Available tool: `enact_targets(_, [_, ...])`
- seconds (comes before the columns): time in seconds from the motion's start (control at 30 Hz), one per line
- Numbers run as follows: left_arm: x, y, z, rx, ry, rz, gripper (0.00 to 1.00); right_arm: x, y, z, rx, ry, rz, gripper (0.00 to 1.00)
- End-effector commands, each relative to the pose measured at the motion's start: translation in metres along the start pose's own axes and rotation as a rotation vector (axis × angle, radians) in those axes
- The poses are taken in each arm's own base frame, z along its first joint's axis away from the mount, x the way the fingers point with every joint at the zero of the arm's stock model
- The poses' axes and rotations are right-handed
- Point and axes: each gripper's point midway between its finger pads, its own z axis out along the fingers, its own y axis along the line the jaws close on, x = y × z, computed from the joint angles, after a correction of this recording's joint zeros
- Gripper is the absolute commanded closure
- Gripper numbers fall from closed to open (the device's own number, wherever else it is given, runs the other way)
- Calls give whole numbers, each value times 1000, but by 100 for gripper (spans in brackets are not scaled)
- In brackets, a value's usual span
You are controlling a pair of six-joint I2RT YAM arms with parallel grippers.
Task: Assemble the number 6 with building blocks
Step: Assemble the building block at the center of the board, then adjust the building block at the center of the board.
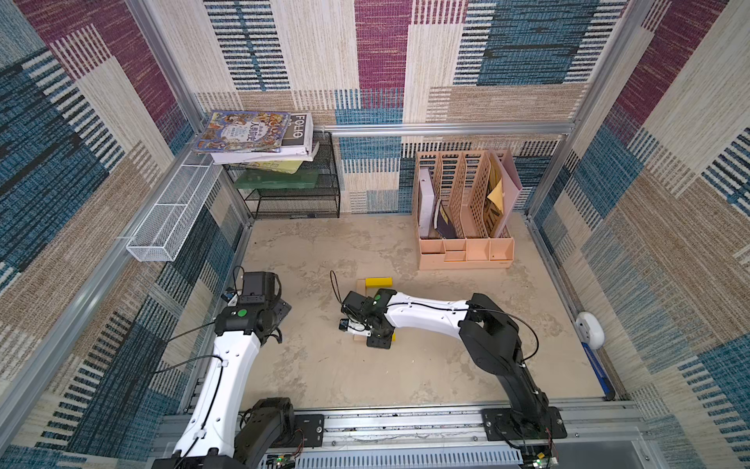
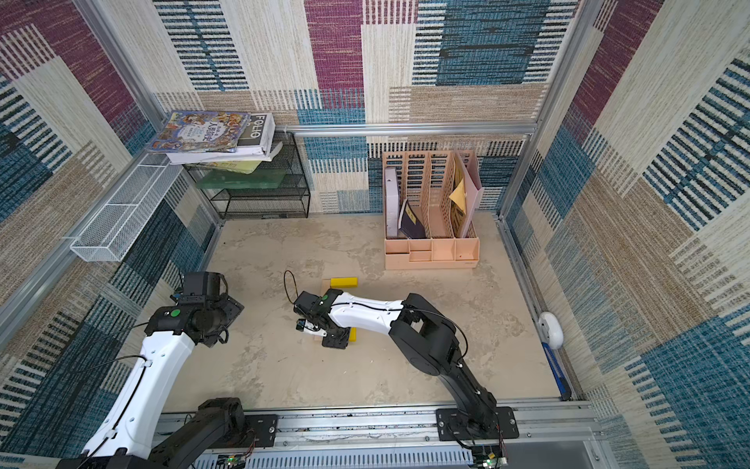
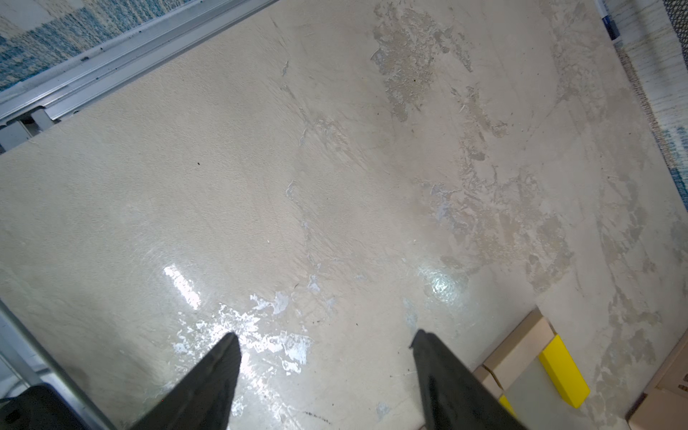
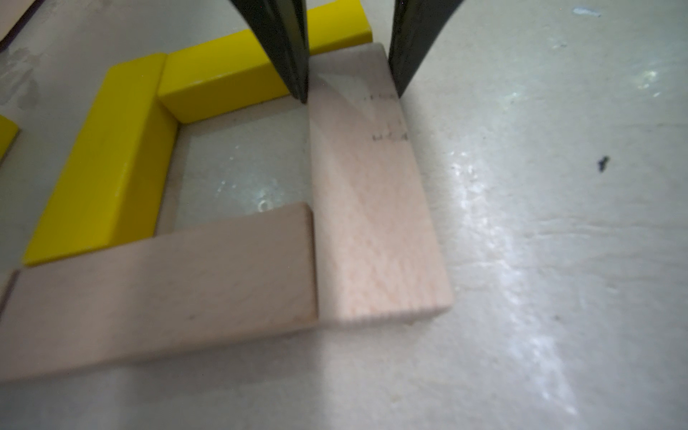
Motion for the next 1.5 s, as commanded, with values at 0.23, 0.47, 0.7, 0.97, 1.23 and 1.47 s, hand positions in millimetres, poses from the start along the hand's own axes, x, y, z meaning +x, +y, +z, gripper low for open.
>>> enact_targets(0.23, [3, 0, 0, 16, 2, 1, 22, 4, -5, -7, 35, 12, 11, 29])
enact_targets(0.47, [1, -2, -1, 21, -1, 1, 22, -9, -13, -25, 45, -48, 42, 29])
enact_targets(0.7, [-4, -6, -5, 30, -17, 5, 22, 6, -62, -66, 87, -172, 243, 44])
enact_targets(0.97, [0, -5, 1, 26, -3, -1, 22, 98, -75, -33, 3, -24, 474, 100])
enact_targets(1.23, [2, -5, 5, 24, 6, -3, 22, 99, -34, -13, -98, -18, 485, 100])
enact_targets(1.47, [1, -7, 6, 27, 7, 1, 22, 75, -23, -6, -115, -35, 463, 100])
